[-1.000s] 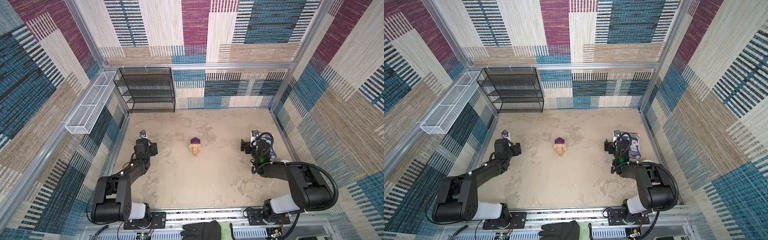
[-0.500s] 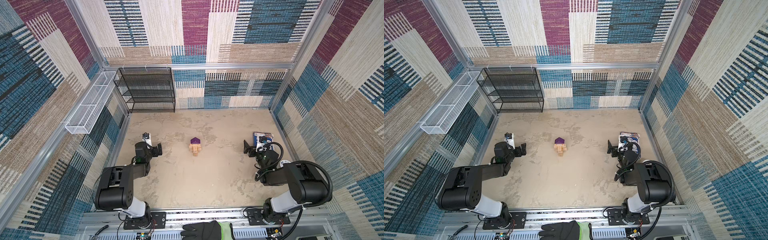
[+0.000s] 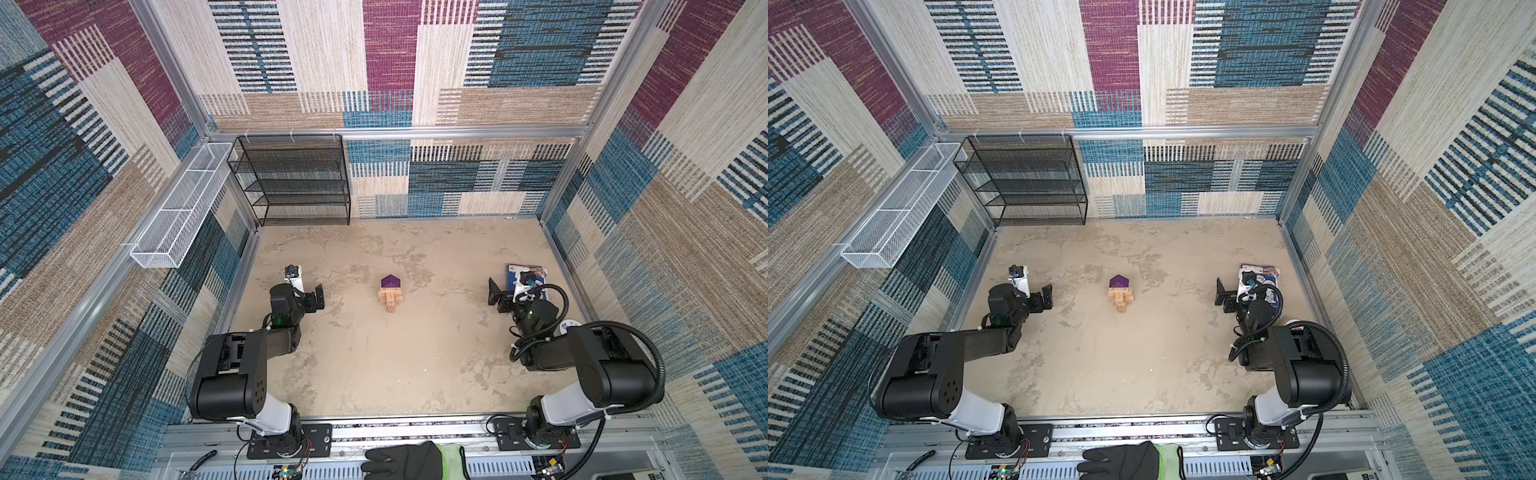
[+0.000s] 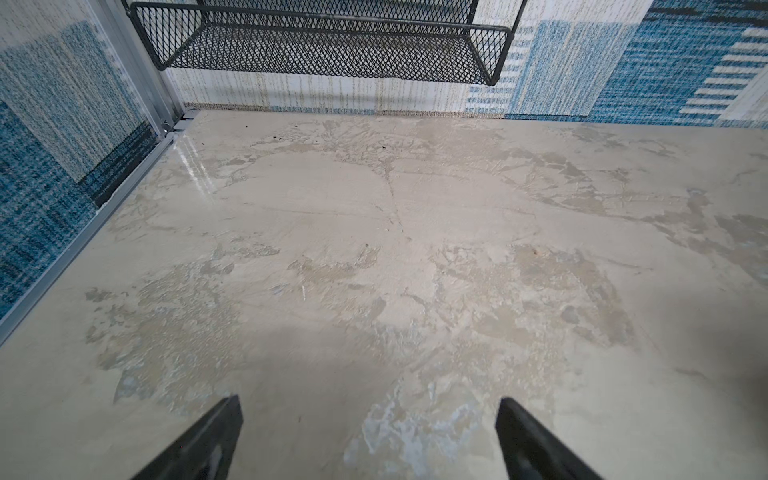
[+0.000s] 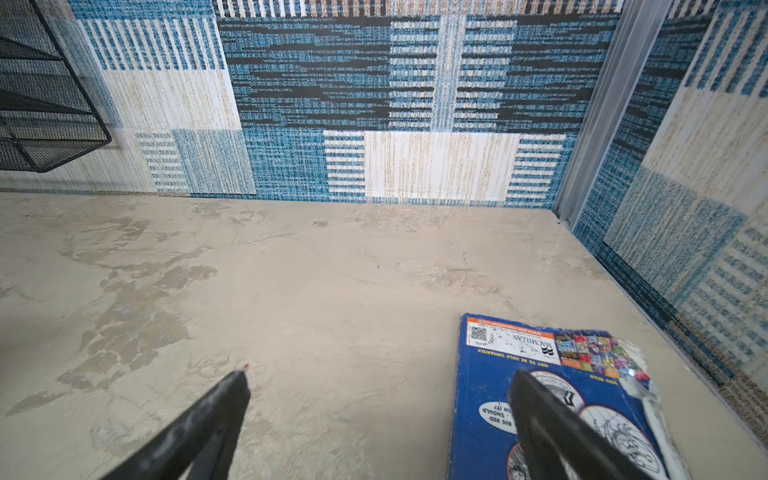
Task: Build the wood block tower
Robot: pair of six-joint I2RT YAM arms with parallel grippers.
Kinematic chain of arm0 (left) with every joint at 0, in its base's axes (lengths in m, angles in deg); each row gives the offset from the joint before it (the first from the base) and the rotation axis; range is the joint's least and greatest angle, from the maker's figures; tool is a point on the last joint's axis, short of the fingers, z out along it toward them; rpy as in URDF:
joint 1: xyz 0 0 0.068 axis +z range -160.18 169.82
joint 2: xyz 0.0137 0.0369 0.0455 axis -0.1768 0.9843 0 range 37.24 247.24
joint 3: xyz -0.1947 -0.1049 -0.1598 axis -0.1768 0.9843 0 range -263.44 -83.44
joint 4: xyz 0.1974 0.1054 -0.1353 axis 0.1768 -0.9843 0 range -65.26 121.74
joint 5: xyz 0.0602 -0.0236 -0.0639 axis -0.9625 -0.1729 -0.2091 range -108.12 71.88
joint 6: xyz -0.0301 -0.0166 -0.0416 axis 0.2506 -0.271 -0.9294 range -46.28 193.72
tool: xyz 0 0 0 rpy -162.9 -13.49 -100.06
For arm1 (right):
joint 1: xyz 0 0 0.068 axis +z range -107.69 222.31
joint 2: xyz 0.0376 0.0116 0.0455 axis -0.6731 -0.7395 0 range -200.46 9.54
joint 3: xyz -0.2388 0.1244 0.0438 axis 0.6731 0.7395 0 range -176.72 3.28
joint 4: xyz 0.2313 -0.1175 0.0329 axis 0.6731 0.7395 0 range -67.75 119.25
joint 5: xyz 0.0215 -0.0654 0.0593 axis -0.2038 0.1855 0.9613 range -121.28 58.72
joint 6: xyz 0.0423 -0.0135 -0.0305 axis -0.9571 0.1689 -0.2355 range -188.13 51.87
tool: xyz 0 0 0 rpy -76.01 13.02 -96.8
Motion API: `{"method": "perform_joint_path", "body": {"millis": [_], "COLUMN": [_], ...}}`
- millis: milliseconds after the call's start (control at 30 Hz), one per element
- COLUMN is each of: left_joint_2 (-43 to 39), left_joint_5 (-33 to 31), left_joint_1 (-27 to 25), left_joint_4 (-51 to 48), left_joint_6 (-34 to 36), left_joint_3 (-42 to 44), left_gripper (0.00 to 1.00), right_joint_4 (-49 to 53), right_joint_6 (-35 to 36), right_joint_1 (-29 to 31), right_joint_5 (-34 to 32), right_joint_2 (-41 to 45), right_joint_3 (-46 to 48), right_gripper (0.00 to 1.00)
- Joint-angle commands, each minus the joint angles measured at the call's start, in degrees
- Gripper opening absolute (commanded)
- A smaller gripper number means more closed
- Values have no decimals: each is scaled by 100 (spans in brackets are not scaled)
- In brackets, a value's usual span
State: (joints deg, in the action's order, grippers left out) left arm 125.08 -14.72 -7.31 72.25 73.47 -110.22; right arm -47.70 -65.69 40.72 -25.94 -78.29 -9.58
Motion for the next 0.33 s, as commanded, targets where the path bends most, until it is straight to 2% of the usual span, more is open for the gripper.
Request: {"method": "perform_joint_path", "body": {"millis": [0, 300], "left_joint_2": [15, 18], "left_joint_5": [108, 91], "left_joint_1": [3, 3], "left_joint_4": [236, 247], "left_joint_6": [70, 78], "left_joint_3": [15, 15], "left_gripper": [100, 100], "right_joint_4": [-177, -177], "right_joint_6": [-86, -86], "right_joint_1": [0, 0], "right_joint_5": [-57, -59], "right_joint_2": [12, 10], "right_joint_3": [-4, -6], "right_gripper": [100, 100]}}
